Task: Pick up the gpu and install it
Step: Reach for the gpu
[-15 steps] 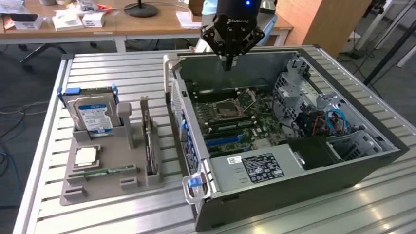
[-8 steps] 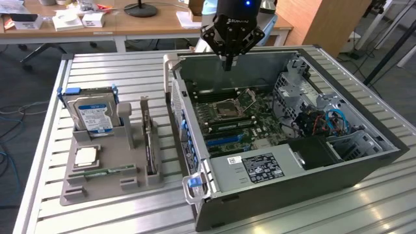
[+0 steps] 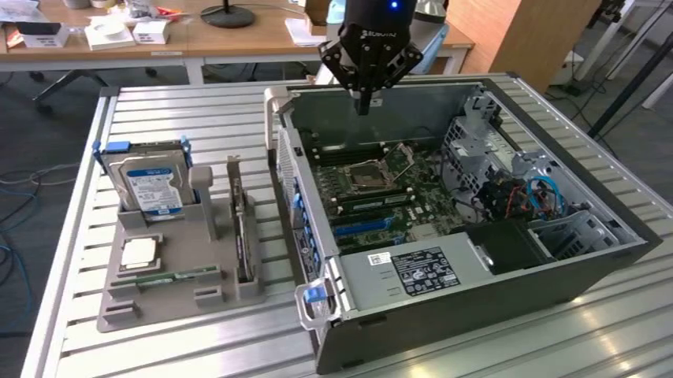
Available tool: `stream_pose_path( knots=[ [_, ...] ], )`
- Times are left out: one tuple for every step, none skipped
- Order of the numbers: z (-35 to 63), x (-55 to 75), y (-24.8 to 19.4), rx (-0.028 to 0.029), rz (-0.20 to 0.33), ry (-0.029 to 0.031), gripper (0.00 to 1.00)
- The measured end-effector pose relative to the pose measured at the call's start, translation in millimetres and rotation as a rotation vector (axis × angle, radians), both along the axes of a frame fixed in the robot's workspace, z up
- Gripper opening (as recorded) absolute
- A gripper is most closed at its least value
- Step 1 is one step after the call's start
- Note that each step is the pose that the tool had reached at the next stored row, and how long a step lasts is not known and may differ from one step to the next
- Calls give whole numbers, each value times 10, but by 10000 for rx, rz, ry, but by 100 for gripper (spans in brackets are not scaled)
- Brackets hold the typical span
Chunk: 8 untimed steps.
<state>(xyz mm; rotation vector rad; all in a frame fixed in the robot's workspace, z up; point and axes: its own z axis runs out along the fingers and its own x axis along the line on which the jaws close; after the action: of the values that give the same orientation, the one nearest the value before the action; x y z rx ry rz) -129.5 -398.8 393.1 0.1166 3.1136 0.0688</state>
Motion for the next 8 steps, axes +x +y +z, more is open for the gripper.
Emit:
stream_pose_path(
  knots=[
    [0, -19, 1, 0, -1, 0, 10],
    [0, -39, 1, 0, 0, 0, 10],
    [-1, -60, 3, 0, 0, 0, 10],
    [-1, -81, 4, 1, 1, 0, 10],
    [-1, -100, 6, 1, 0, 0, 10],
    [-1, -118, 7, 1, 0, 0, 10],
    [-1, -135, 8, 0, 0, 1, 10],
    [-2, -151, 9, 1, -1, 1, 10]
  ],
)
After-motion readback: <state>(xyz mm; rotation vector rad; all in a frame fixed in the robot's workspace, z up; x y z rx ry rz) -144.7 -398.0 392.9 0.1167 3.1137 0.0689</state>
